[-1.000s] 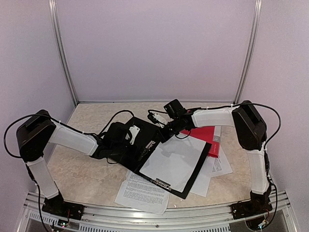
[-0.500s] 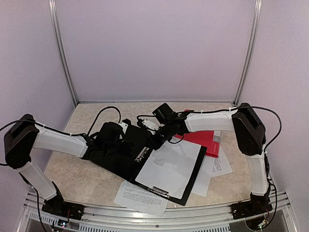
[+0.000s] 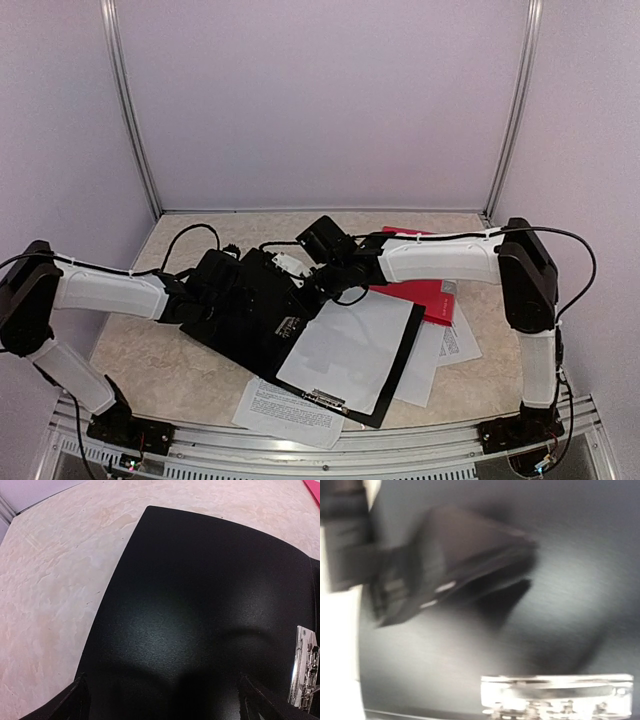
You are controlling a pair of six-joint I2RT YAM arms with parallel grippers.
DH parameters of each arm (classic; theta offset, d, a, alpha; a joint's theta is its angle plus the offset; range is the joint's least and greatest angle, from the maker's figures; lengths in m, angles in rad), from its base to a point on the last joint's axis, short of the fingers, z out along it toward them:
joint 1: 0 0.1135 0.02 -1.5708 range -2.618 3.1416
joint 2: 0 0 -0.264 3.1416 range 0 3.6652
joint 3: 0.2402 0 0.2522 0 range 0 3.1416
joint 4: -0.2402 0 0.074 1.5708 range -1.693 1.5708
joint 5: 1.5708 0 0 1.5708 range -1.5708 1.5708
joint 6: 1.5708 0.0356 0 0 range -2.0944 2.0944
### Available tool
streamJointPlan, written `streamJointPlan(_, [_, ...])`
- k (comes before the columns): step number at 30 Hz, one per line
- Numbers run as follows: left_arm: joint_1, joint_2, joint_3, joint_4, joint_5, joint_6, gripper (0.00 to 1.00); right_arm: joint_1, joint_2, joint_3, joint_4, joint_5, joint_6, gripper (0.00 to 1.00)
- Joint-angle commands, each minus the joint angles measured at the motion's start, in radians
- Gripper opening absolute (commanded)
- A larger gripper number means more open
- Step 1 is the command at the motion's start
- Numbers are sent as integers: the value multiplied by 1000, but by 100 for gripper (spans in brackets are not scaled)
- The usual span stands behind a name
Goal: Put the files into the folder
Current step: Open the spring clip on the folder with some files.
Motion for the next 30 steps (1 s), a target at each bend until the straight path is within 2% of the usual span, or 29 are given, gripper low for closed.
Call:
streamJointPlan(1, [28,-49,-14,-72,-19,-67,98,40,-60,-7,-1,-4,26,17])
streamJointPlan(6, [62,-84,-18,-80,0,-73,99,73,-51,-35,21,-22,46,20])
streamJointPlan(10, [71,-103,-22,-82,14,-71,99,74,-92,-75,44,43,62,27])
streamJointPlan(13, [71,-122,-25,-81,23,-69,99,60,-116,-86,35,91,59,47])
streamJointPlan(17, [71,-139,-24,-82,27,-58,99,31,-127,-95,26,123,46,60])
streamJointPlan(30, [73,-129,-2,-78,34,-36,99,-58,-47,-104,34,51,6,62])
